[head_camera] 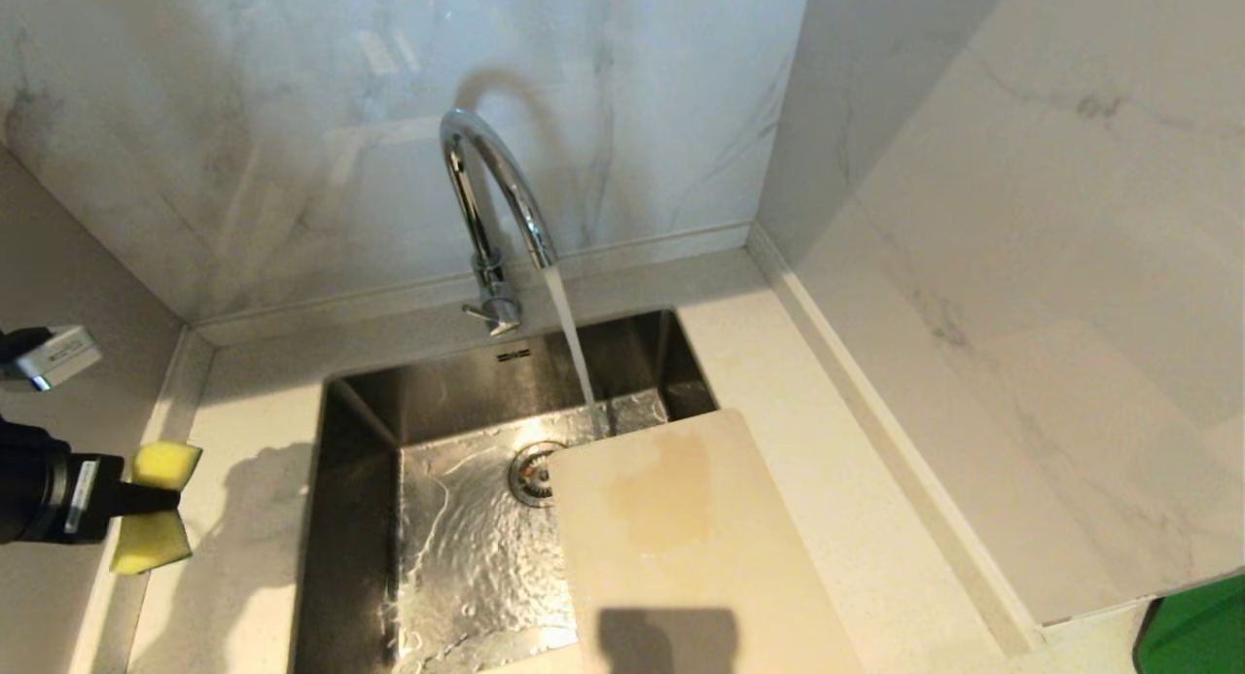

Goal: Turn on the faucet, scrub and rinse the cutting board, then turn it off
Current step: Pick up the cutting board

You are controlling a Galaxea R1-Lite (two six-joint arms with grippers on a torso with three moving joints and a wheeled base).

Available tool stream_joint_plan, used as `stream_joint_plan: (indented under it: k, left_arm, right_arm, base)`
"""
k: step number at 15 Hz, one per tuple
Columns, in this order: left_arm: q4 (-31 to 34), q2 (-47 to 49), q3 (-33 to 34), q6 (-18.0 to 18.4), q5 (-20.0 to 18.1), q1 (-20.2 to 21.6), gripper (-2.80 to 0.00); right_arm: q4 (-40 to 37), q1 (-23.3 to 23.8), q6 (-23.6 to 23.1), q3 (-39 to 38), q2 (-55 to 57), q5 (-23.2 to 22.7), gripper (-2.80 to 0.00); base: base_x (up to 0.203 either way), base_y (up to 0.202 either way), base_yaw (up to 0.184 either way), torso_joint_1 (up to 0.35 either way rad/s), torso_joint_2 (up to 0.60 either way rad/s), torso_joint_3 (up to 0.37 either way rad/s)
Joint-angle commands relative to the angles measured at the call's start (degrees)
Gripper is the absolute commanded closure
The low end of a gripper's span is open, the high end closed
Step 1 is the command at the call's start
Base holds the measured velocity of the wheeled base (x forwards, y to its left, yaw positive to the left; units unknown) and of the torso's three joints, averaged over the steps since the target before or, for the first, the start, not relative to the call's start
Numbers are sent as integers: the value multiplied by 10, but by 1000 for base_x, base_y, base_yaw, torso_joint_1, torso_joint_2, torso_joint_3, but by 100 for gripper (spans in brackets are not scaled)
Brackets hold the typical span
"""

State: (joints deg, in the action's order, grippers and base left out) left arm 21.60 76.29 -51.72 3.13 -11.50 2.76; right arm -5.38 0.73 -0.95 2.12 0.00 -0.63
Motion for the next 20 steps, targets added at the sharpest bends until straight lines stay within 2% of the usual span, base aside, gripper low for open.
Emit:
stream_joint_plan:
  k: [1,4,8,11,16,20]
  left_arm:
    - [0,-90,35,8,0,0,0]
    - [-4,-170,93,28,1,0,0]
    - [-7,-281,184,33,5,-9,0]
    - [-62,-330,262,16,62,-36,0]
    - [-131,-449,366,0,98,-37,0]
    - [-166,-518,426,0,102,-37,0]
  right_arm:
    - [0,1,0,0,-1,0,0]
    - [0,1,0,0,-1,-1,0]
    - [0,0,0,0,-1,0,0]
    - [0,0,0,0,-1,-1,0]
    - [-1,0,0,0,-1,0,0]
    - [-1,0,0,0,-1,0,0]
  base:
    - [0,0,0,0,0,0]
    - [0,0,0,0,0,0]
    - [0,0,0,0,0,0]
    - [0,0,0,0,0,0]
    - [0,0,0,0,0,0]
    - [0,0,0,0,0,0]
